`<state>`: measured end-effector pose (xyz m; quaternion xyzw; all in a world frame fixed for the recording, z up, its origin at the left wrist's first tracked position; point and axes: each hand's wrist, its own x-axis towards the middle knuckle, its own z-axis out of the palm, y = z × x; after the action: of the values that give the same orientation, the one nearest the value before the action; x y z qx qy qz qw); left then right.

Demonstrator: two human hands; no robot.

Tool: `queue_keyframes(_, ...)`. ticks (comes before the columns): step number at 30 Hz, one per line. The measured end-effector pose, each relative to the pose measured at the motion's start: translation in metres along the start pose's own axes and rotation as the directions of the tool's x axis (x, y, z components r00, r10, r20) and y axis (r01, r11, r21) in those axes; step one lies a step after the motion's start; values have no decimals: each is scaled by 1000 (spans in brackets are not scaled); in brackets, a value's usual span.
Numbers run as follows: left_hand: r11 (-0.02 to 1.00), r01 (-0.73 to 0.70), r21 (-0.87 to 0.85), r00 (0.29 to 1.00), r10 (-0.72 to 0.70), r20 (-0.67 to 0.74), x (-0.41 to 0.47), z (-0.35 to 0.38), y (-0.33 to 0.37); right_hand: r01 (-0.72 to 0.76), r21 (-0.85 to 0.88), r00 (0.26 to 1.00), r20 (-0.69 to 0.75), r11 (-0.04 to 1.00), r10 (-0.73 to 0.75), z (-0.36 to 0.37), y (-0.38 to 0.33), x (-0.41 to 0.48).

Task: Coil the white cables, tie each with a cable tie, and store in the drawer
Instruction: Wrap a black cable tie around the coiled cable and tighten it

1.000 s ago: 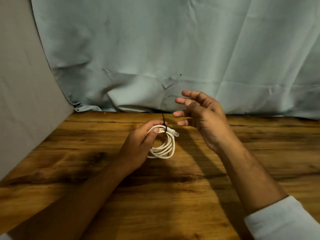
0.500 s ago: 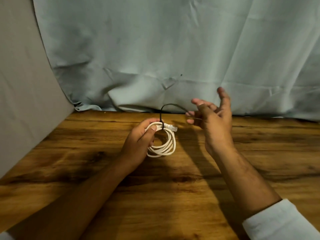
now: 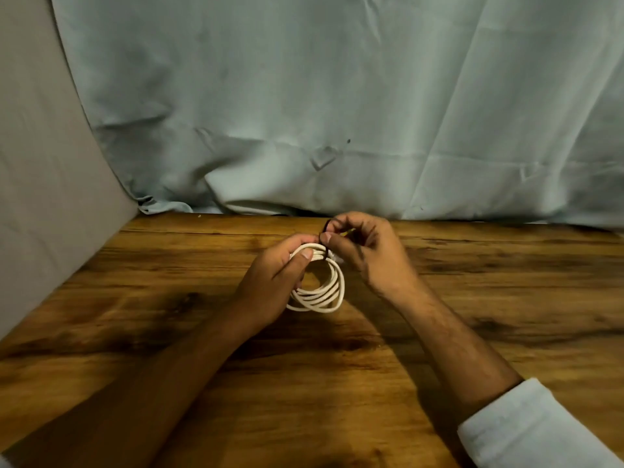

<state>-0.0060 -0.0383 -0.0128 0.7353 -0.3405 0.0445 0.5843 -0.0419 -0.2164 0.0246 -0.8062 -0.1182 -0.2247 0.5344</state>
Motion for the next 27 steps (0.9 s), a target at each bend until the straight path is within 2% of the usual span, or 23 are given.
queue_keyframes(3,999,-3,33,1000,3,5,-1,0,1,37,-111,999,2,993,-37,1,2,1)
queue_keyframes(11,986,-73,150,994,59,93,-1,7,9,-40,-96,989,-147,995,25,-3,12,5)
queue_keyframes(14,998,-23,66,997,18,79,-3,8,7,-33,-51,996,-90,998,29,-3,10,3)
queue_keyframes(17,998,51,-36,999,-51,2,-1,7,4,12,-37,999,-34,999,-13,-4,5,4)
queue_keyframes(22,980,123,-156,992,-121,21,2,9,6,136,-182,990,-15,974,-141,-4,-3,-1)
queue_keyframes(27,974,146,-174,989,-142,36,2,9,9,214,-208,977,22,955,-214,-2,-7,-5)
